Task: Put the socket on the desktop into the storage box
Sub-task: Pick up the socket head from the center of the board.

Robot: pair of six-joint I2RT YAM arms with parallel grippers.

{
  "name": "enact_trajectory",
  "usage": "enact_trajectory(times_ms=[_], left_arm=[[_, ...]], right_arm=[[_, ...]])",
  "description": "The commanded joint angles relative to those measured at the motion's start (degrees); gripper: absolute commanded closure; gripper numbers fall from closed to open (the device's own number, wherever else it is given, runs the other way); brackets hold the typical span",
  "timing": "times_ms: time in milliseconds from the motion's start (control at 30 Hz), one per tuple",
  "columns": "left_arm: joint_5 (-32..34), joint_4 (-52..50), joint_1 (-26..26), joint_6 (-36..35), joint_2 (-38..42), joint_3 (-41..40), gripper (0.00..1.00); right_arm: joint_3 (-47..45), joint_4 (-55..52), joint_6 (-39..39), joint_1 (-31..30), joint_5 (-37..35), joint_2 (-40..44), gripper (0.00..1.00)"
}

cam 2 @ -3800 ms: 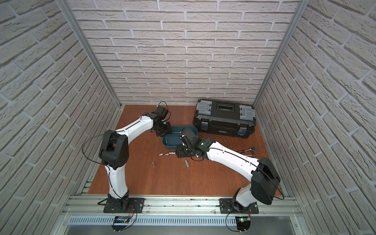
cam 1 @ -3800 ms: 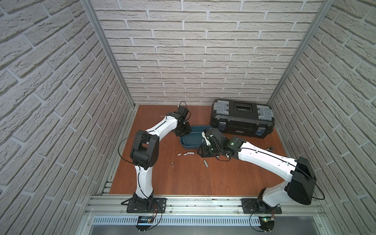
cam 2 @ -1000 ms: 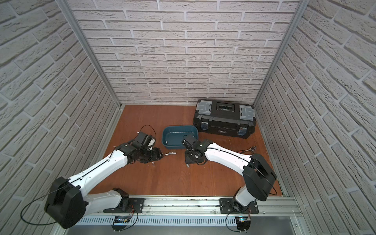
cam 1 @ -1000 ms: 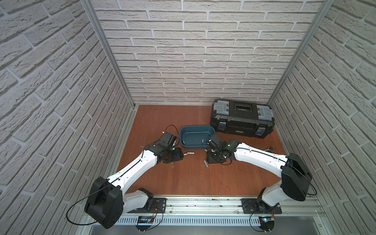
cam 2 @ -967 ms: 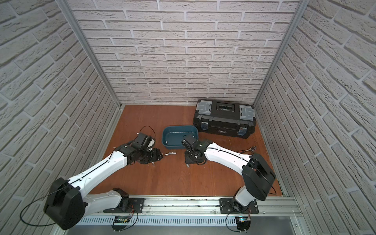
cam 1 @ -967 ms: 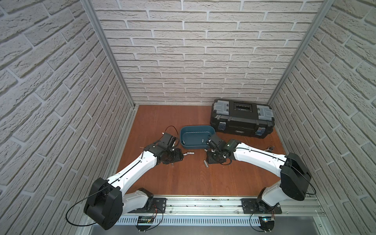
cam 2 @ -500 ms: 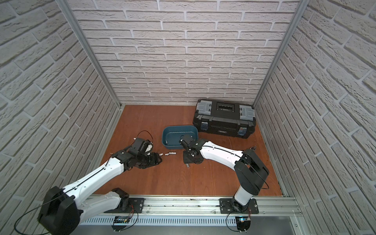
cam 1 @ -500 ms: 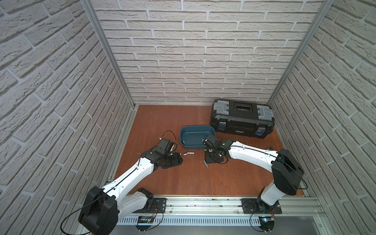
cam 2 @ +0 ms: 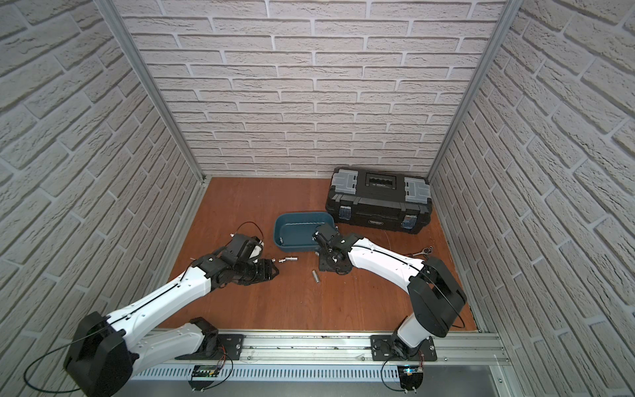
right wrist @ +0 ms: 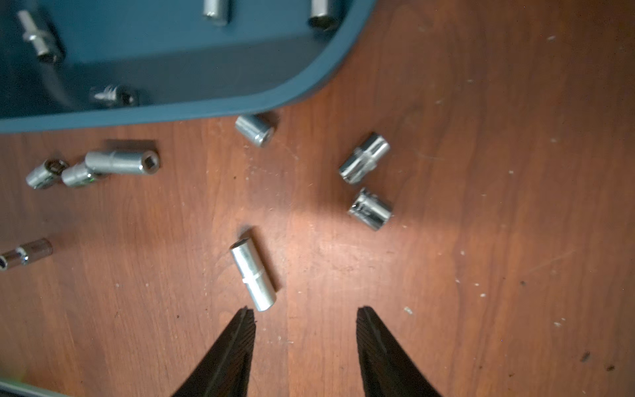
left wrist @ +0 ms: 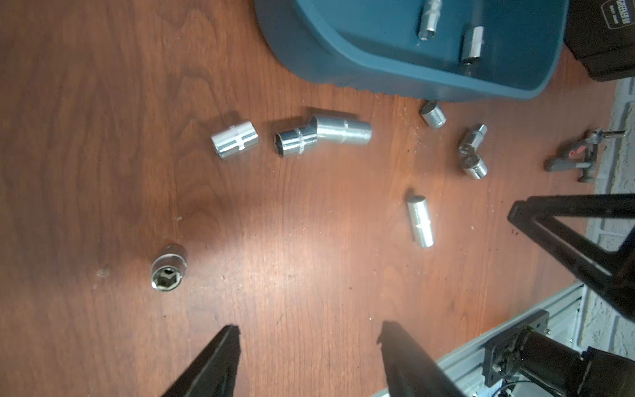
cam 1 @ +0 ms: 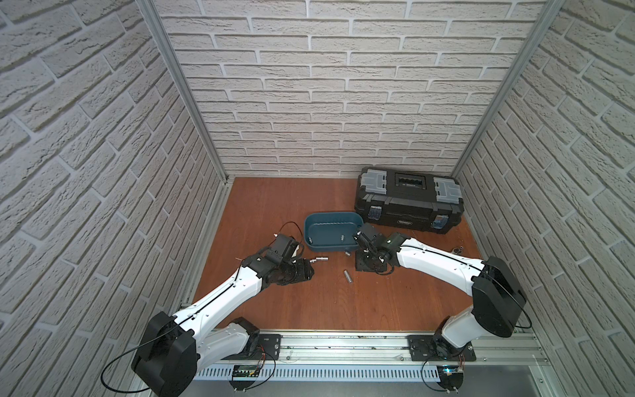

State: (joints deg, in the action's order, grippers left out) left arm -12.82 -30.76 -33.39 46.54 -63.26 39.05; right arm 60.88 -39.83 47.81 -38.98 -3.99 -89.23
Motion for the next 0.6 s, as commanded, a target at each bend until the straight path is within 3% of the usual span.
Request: enact_trajectory(times_ms=[0,567], left_arm=[[0.5,3.0,-0.8,0.5,-1.0,2.2,0.3],[0.8,4.4,-2.8,0.9,-4.1,4.2,0.3]], right_arm=[[-1.2,0.2,1.7,1.9,-1.5,1.4,0.46],[0.7,4.5,4.6,4.4,-2.1,-7.3,0.47]])
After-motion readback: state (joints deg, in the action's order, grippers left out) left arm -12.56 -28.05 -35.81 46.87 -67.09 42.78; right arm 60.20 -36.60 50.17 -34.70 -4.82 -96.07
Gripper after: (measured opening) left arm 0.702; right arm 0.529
